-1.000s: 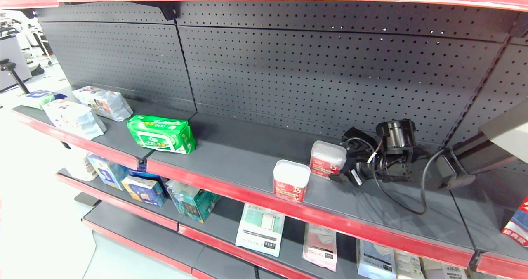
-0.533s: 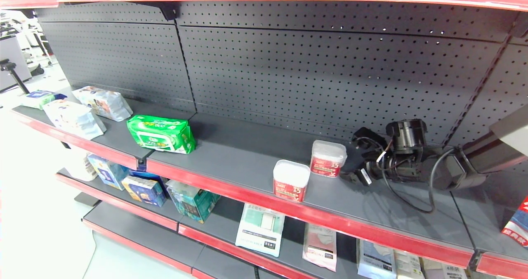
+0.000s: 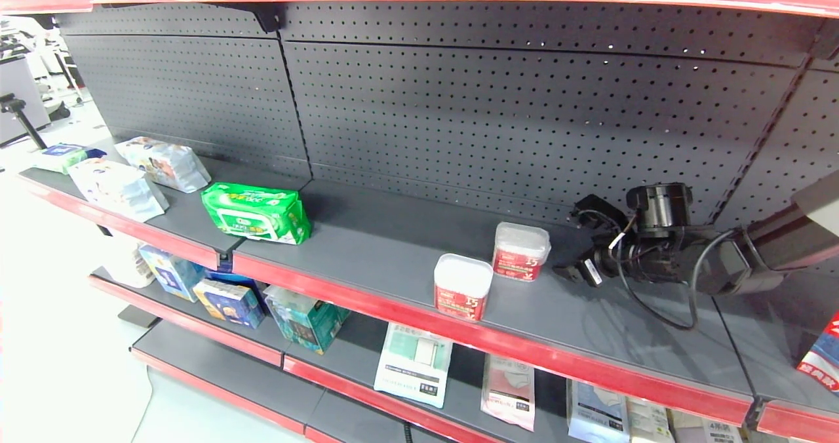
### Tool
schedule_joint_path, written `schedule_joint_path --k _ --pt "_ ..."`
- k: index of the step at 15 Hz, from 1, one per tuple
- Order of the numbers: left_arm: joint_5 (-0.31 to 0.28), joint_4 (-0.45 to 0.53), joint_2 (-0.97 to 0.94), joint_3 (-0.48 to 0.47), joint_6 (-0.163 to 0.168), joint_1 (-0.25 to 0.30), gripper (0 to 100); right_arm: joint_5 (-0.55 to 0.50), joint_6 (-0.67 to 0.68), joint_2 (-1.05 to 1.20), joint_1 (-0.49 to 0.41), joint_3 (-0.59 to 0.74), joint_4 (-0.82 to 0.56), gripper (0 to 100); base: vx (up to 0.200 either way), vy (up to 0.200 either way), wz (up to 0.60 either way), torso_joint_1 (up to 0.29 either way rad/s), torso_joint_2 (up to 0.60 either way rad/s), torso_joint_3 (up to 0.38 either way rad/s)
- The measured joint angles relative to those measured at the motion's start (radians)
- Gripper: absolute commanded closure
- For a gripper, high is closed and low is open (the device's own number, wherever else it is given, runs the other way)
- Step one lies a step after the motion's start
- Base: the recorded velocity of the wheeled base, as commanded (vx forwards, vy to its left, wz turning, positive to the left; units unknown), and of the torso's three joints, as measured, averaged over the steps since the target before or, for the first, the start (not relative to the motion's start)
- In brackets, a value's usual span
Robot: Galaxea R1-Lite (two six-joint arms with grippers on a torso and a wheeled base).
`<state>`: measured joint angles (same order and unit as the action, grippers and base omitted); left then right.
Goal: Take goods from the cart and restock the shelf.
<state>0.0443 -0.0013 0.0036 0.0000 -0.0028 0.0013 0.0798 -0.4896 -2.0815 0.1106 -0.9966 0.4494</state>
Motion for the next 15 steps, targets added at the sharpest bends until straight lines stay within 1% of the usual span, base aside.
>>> schedule_joint_path --k 15 --pt "0.0 0.0 0.0 0.0 0.0 0.0 0 0.001 0.012 -0.018 0.062 -0.053 0.0 0 0.0 0.0 0.0 0.0 0.0 0.0"
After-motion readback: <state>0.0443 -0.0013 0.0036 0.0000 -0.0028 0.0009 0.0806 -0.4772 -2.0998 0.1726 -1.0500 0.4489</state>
